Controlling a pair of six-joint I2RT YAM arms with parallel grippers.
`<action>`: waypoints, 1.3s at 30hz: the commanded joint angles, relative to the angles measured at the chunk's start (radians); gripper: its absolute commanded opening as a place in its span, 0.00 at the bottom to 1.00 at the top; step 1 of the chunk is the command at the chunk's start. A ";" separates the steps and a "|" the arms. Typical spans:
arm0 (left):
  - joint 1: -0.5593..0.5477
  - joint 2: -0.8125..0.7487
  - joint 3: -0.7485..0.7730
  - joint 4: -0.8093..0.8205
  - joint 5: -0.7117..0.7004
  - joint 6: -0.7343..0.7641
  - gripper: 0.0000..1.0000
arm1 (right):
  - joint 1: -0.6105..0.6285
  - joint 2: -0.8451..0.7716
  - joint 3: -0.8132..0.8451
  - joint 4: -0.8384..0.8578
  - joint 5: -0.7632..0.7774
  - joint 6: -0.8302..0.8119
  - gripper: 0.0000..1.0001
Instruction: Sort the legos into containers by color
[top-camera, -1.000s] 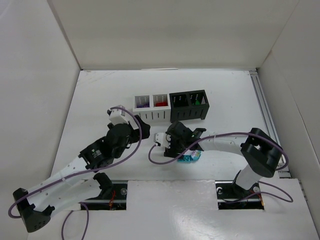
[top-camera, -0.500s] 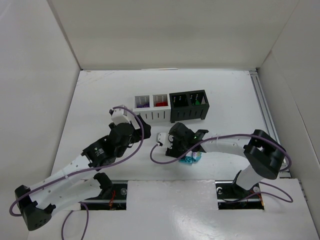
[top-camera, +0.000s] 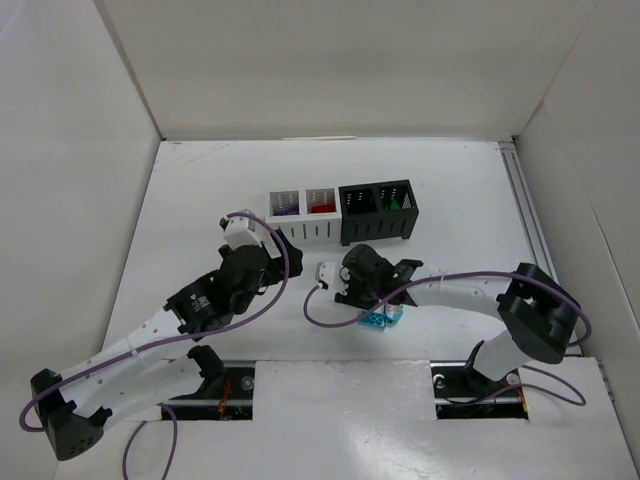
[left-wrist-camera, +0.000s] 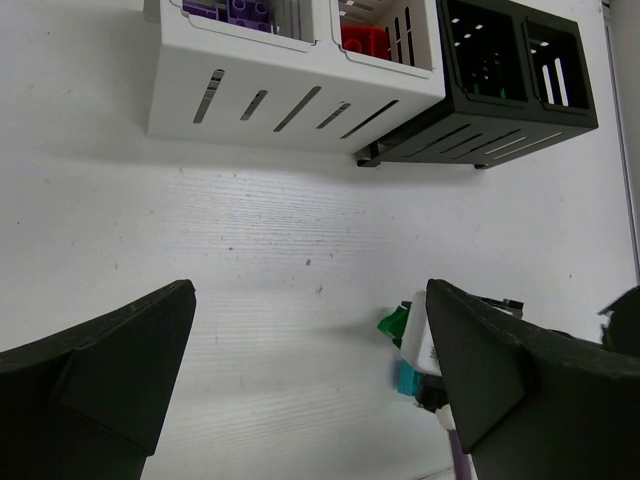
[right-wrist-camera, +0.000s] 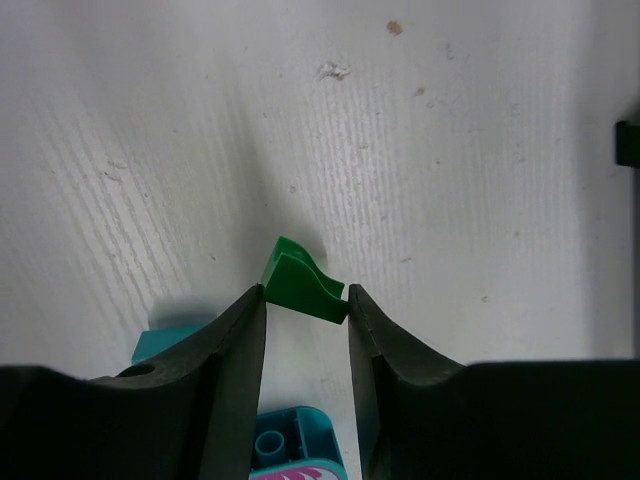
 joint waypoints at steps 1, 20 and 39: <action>-0.003 -0.014 0.024 0.032 -0.018 0.012 0.99 | 0.005 -0.089 0.050 0.023 0.003 -0.011 0.20; -0.003 0.108 0.015 0.110 0.213 0.152 0.99 | -0.453 -0.183 0.426 -0.173 0.100 -0.058 0.18; -0.182 0.494 0.113 0.274 0.547 0.456 0.99 | -0.544 -0.090 0.501 -0.204 0.055 -0.078 0.87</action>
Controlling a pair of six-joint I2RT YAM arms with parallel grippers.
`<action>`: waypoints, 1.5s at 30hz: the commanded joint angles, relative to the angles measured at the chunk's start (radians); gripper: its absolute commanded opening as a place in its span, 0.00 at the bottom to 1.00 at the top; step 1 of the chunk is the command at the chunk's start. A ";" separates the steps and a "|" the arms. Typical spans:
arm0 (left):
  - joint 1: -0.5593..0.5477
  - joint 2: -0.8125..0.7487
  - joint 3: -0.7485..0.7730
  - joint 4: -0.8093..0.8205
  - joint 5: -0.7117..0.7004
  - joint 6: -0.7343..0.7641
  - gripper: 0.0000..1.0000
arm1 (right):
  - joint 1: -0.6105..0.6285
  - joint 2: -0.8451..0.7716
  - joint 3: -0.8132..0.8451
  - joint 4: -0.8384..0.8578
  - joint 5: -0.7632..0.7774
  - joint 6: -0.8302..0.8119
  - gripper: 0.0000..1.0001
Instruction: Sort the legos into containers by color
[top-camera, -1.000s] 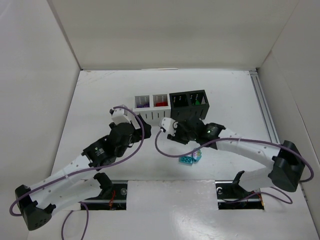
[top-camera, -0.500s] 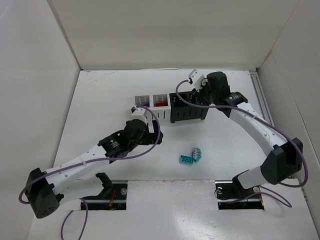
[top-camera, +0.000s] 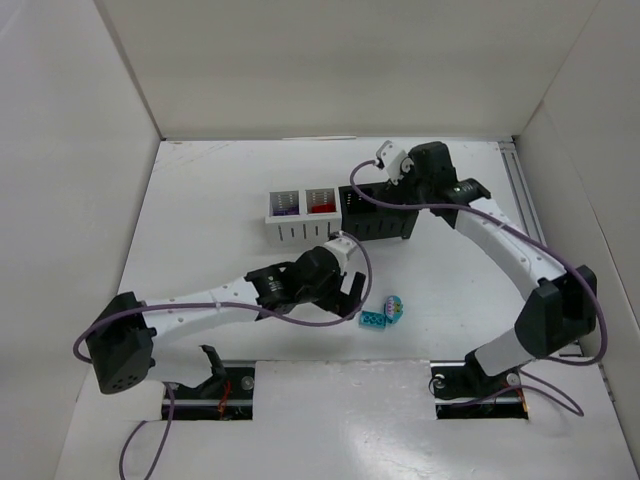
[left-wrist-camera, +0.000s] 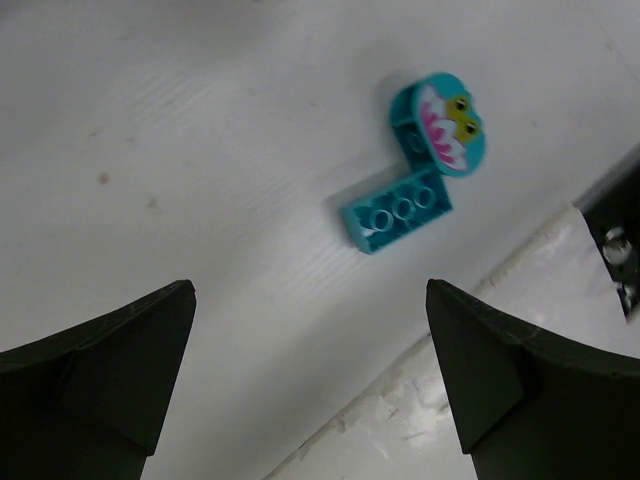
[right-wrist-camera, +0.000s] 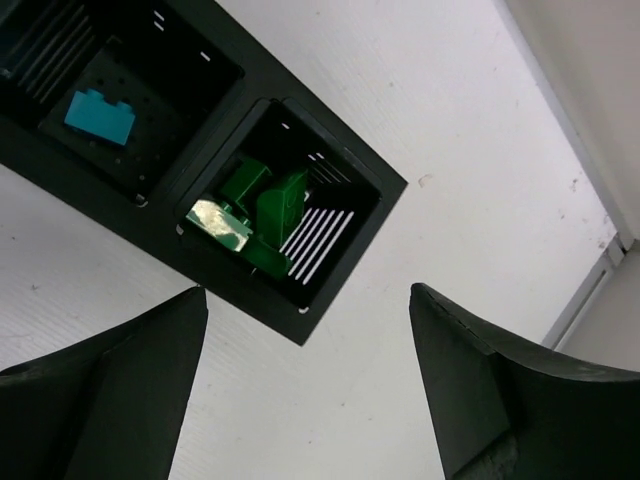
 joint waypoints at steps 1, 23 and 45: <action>-0.037 0.002 0.000 0.158 0.161 0.184 0.99 | -0.010 -0.104 -0.010 0.010 -0.044 -0.009 0.87; -0.065 0.359 0.081 0.320 0.343 0.486 0.95 | -0.115 -0.386 -0.234 -0.022 -0.251 -0.085 0.88; -0.222 0.467 0.151 0.154 0.113 0.411 0.59 | -0.171 -0.415 -0.280 -0.033 -0.299 -0.104 0.88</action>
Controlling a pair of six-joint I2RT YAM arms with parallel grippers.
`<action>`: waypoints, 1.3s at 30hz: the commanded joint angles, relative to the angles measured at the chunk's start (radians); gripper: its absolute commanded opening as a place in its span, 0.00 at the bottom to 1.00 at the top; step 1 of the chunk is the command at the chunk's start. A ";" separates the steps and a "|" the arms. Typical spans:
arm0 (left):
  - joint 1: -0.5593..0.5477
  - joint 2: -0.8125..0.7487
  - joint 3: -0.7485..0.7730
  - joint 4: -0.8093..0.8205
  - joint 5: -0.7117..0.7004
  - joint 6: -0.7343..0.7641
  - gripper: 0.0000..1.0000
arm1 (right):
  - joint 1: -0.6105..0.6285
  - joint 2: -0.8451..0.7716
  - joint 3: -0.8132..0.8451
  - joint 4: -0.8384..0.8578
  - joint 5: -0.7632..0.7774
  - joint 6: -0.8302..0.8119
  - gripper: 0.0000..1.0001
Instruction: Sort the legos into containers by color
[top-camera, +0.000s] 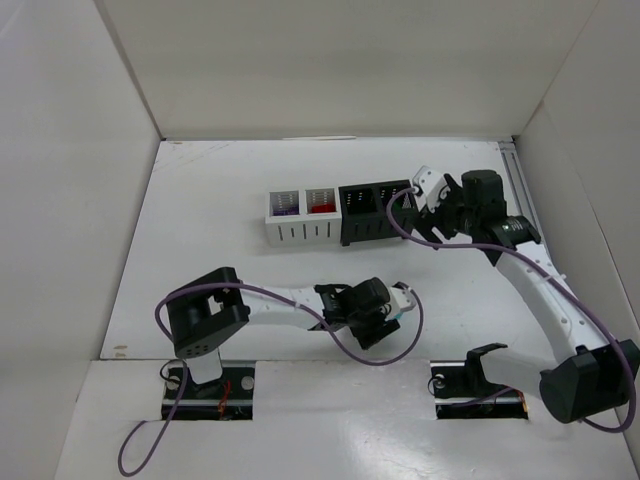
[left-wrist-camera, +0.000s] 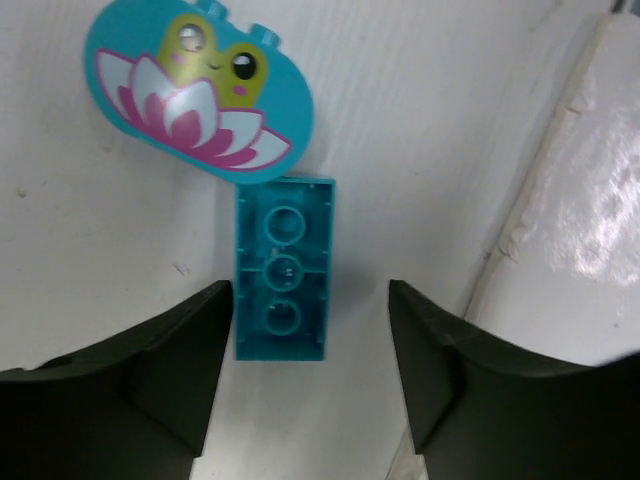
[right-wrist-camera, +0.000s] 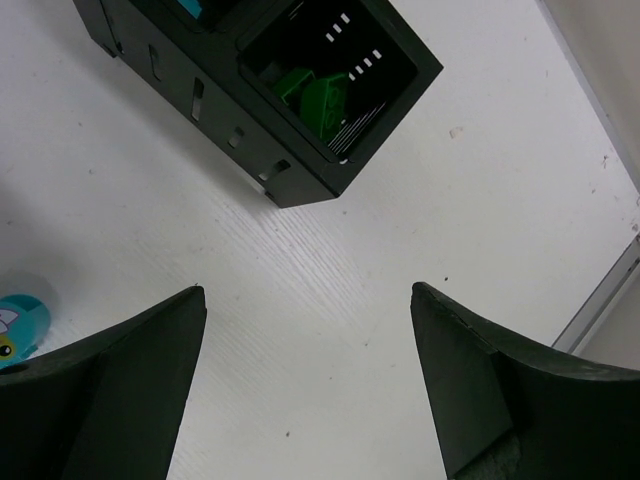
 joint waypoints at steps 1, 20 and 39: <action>-0.003 0.013 0.023 -0.032 -0.081 -0.045 0.55 | -0.011 -0.029 -0.002 0.016 -0.030 -0.007 0.88; 0.154 -0.311 0.138 -0.106 -0.511 -0.161 0.19 | -0.049 -0.219 -0.095 -0.050 -0.010 0.011 0.89; 0.440 0.080 0.603 -0.065 -0.340 -0.116 0.30 | -0.049 -0.248 -0.189 -0.060 -0.036 0.071 0.92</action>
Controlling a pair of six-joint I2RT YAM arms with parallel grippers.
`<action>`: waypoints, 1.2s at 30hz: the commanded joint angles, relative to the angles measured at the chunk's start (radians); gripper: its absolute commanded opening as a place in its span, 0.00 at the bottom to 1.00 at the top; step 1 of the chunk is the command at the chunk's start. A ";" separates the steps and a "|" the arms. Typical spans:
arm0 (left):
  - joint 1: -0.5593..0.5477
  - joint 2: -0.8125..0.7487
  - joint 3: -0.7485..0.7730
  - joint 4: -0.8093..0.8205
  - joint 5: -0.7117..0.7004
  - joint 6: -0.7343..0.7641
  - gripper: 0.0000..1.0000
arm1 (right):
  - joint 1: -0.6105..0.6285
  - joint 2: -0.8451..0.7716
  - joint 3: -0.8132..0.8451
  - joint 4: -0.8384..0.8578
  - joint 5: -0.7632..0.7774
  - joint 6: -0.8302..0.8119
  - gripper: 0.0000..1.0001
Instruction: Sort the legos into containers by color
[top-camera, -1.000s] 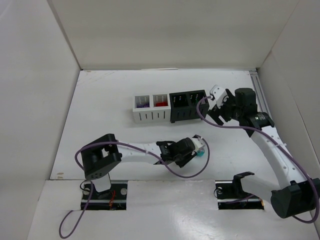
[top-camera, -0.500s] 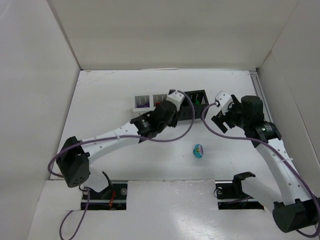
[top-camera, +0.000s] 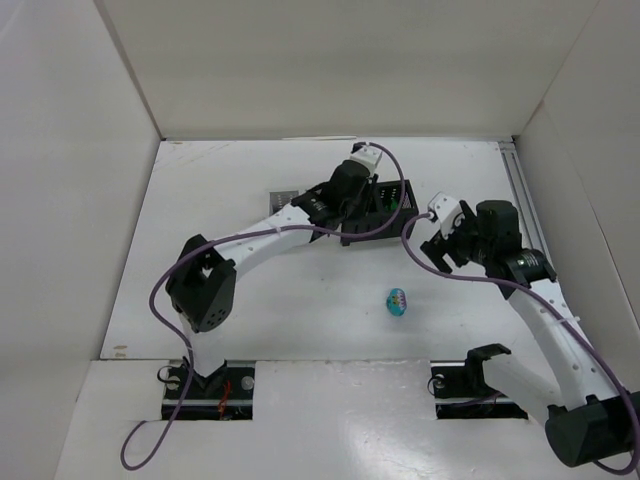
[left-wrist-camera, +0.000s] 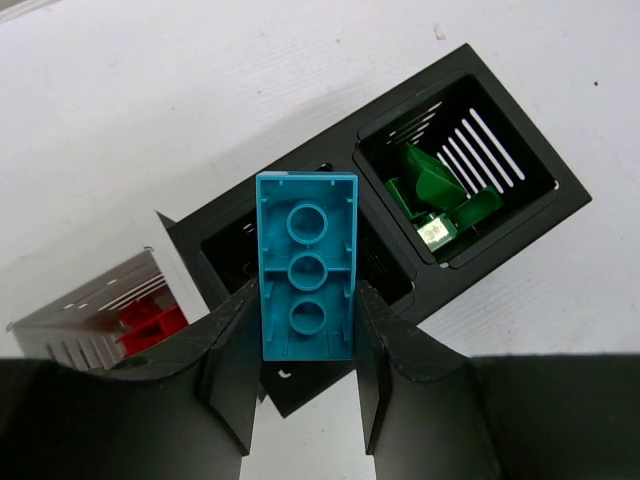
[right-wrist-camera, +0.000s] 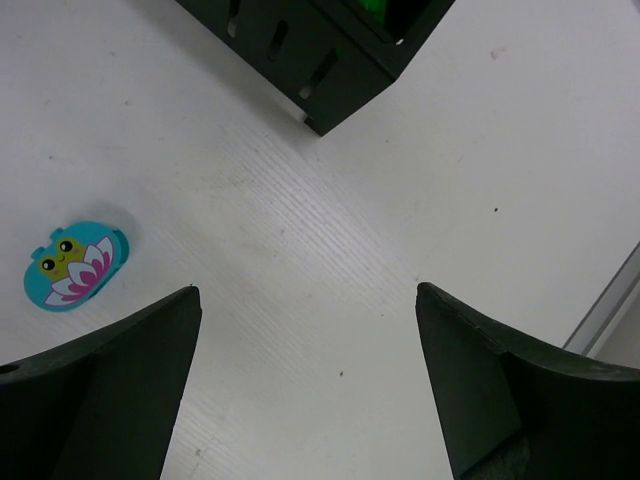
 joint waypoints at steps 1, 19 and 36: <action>0.008 0.016 0.070 -0.011 0.024 -0.001 0.32 | -0.008 -0.013 -0.008 0.004 -0.037 0.020 0.93; 0.008 -0.100 -0.008 -0.051 0.015 -0.044 0.67 | 0.324 -0.014 -0.264 0.189 -0.018 0.236 0.99; 0.008 -0.693 -0.533 -0.146 -0.157 -0.329 0.94 | 0.515 0.221 -0.338 0.276 0.308 0.614 0.92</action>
